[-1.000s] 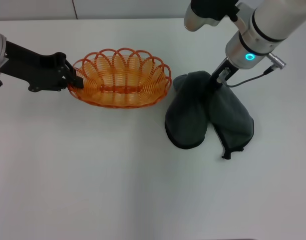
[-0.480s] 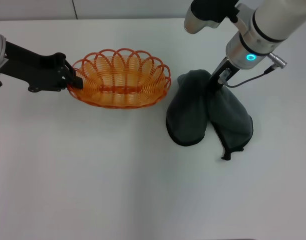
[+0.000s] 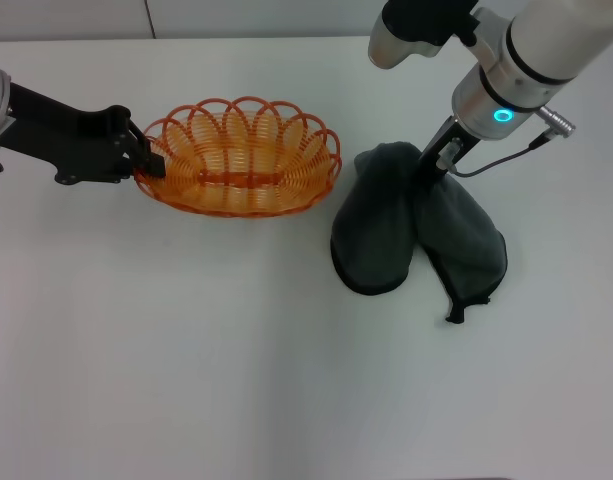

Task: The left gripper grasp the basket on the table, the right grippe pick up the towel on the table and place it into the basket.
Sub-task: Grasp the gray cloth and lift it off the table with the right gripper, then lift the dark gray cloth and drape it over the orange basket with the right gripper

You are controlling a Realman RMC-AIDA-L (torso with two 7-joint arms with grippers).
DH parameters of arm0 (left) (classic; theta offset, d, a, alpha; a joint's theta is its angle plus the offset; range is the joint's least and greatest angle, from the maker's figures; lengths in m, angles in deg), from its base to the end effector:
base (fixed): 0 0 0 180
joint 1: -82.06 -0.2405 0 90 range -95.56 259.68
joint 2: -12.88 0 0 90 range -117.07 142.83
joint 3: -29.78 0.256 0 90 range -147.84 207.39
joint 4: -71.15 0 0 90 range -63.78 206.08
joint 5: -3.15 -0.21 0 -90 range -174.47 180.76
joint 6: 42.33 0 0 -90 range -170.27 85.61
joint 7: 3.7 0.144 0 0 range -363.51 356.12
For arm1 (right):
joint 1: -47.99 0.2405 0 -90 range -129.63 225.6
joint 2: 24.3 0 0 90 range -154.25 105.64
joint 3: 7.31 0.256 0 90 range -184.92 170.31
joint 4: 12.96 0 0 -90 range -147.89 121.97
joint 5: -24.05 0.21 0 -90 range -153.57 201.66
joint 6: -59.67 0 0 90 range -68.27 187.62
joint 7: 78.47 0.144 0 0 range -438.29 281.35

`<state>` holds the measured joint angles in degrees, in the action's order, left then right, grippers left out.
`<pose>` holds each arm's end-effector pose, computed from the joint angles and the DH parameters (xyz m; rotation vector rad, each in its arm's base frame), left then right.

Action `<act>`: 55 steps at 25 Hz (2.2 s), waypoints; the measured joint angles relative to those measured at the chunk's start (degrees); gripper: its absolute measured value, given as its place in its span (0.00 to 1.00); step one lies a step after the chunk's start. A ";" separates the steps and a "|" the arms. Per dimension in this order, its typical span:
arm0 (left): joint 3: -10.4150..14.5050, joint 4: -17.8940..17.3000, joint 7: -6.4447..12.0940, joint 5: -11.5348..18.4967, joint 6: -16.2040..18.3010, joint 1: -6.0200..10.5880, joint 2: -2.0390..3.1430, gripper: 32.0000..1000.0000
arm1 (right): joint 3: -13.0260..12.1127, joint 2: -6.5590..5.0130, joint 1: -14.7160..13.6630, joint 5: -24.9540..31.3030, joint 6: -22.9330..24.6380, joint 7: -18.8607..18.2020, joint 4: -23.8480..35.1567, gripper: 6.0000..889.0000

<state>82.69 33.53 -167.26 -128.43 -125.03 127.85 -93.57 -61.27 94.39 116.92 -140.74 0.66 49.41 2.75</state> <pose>-0.2387 0.4113 0.0558 -2.0776 -2.0192 -0.1374 0.1795 0.4341 -0.0716 -2.6342 0.7338 -0.6397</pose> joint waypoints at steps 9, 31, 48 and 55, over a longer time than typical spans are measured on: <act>0.00 0.00 0.00 0.00 0.39 -0.12 0.14 0.08 | 0.09 -0.19 0.07 0.08 -0.13 0.00 0.18 0.05; 0.09 0.00 -0.09 -0.78 0.55 -1.15 0.35 0.08 | 0.04 -0.46 -2.34 0.03 -19.13 -0.37 14.22 0.05; 0.29 0.00 -0.32 -1.55 0.79 -1.23 0.46 0.08 | 8.15 -3.29 -0.86 1.01 -40.95 -0.60 32.73 0.06; 0.62 0.00 -0.43 -1.55 0.83 -1.23 0.46 0.08 | 8.74 -5.85 1.83 4.52 -47.05 0.09 34.84 0.07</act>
<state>83.30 33.53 -167.69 -129.97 -124.19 126.62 -93.11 -52.53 88.54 118.75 -136.22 -46.39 49.50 37.59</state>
